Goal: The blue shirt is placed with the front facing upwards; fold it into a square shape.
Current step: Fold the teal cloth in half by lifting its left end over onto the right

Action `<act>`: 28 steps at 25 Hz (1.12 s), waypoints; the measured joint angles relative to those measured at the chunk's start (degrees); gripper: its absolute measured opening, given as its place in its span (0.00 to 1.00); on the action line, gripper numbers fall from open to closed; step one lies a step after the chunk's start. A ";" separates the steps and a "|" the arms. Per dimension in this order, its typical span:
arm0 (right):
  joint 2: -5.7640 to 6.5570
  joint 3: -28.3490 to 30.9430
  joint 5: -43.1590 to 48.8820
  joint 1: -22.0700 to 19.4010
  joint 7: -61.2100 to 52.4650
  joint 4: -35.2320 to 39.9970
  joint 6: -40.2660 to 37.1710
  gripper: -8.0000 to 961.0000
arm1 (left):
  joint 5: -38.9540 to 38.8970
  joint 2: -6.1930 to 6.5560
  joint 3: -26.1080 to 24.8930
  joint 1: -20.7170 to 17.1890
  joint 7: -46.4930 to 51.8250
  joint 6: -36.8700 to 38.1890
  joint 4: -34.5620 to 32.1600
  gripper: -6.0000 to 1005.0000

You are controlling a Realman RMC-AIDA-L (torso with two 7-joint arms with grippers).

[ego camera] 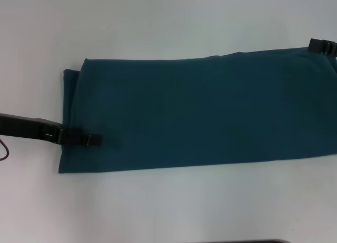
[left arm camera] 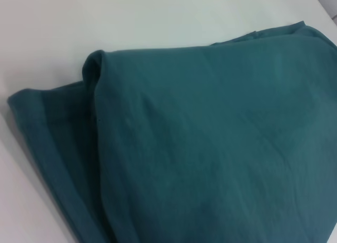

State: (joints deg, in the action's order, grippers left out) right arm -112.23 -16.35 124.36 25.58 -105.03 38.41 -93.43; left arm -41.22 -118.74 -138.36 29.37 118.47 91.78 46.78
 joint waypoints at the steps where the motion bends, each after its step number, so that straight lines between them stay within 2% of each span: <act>1: 0.00 0.00 0.00 0.00 0.00 0.00 0.00 0.92 | 0.00 0.00 0.00 0.00 0.00 0.00 0.00 0.82; 5: 0.00 0.00 -0.06 0.00 0.00 0.00 0.00 0.92 | -0.39 0.15 -0.38 -0.02 0.81 1.32 1.98 0.82; 11: 0.06 0.00 -0.66 0.00 0.00 0.08 0.00 0.92 | -0.59 0.14 -1.10 -0.02 4.22 4.48 8.89 0.82; 21: 0.11 0.00 -1.47 -0.23 0.11 0.09 0.01 0.92 | -0.01 0.00 -0.85 -0.04 14.34 3.87 12.43 0.82; 26: 0.33 0.00 -1.50 0.01 0.26 0.09 0.01 0.92 | 2.21 -0.17 -0.50 -0.59 18.73 4.53 15.52 0.82; 28: 0.45 0.00 -1.50 0.14 0.25 0.09 0.06 0.92 | 4.44 -0.63 -0.16 -0.62 20.51 4.78 17.43 0.82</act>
State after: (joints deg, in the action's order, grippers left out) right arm -111.79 -16.35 122.86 25.72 -104.78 38.50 -93.36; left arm -36.79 -119.37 -138.51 28.76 138.98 96.55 64.22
